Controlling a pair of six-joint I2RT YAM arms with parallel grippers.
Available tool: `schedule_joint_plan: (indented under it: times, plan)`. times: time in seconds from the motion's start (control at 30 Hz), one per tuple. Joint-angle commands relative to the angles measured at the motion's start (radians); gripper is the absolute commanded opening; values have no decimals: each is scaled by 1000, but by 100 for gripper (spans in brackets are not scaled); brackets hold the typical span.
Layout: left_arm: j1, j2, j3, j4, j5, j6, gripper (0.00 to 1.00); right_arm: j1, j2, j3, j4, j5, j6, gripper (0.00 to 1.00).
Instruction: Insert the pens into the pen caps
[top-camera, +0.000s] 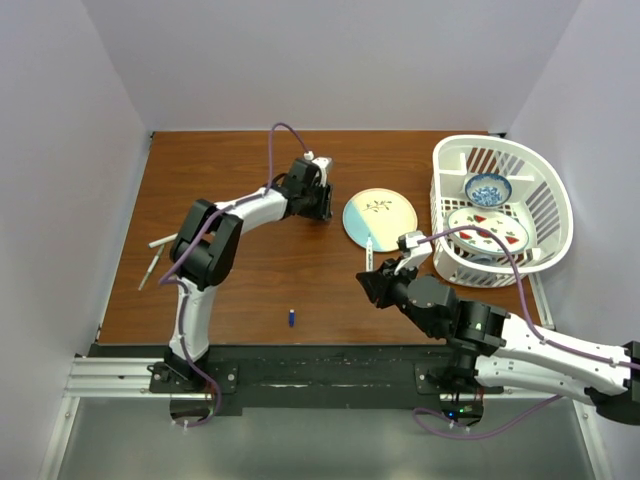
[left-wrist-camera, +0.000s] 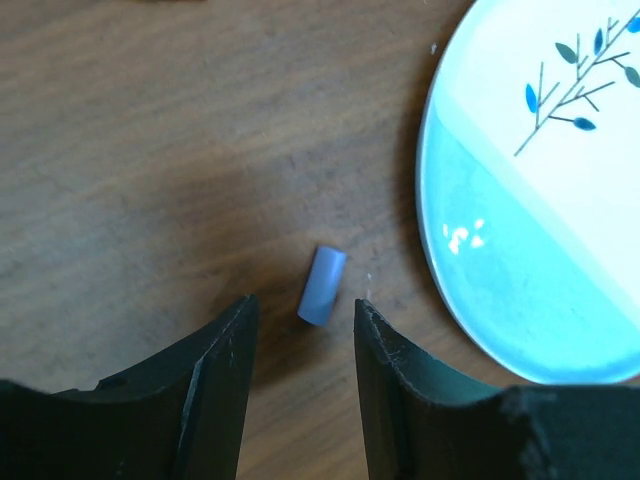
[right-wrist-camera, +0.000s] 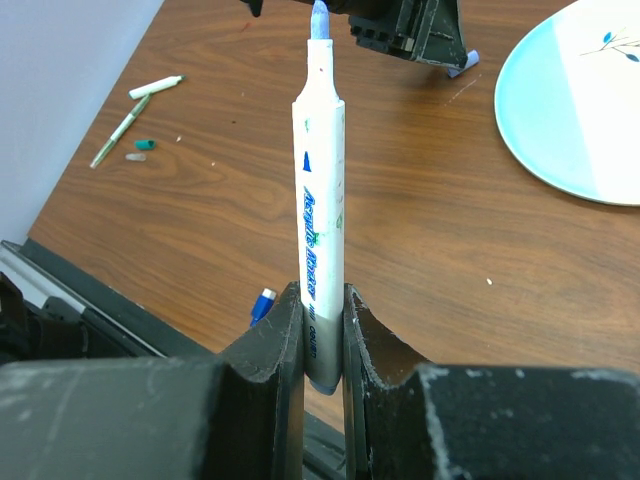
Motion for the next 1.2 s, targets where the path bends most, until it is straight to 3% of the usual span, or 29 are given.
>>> schedule_joint_plan:
  times: [0.0, 0.13, 0.5, 0.6, 0.67, 0.7, 0.73, 0.83, 0.93, 1.03, 1.17]
  plan:
    - [-8, 48, 84, -31, -36, 149, 48, 0, -30, 22, -6, 23, 17, 0]
    - [-26, 85, 128, -65, -20, 210, 47, 1, -34, 22, -6, 30, 8, 0]
    - [-92, 133, 167, -152, -139, 250, 40, -2, -44, 22, -15, 38, 6, 0]
    - [-101, 140, 168, -174, -167, 240, 30, 1, -50, 22, -18, 40, 8, 0]
    - [-104, 140, 170, -183, -171, 229, 16, 1, -53, 23, -26, 40, 9, 0]
    - [-104, 137, 167, -194, -165, 217, 4, 0, -54, 25, -27, 37, 12, 0]
    - [-103, 130, 162, -197, -159, 208, 0, 0, -56, 25, -32, 29, 14, 0]
    - [-103, 58, 91, -162, -80, 126, 0, 0, -59, 17, -26, -9, 31, 0]
    - [-101, -103, -90, -10, 127, -4, 0, 1, -70, -21, 5, -67, 34, 0]
    - [-95, -298, -314, 224, 267, -154, 0, 0, -79, -68, 52, -123, 29, 0]
    - [-97, -558, -573, 479, 336, -335, 0, 0, -81, -157, 209, -289, 2, 0]
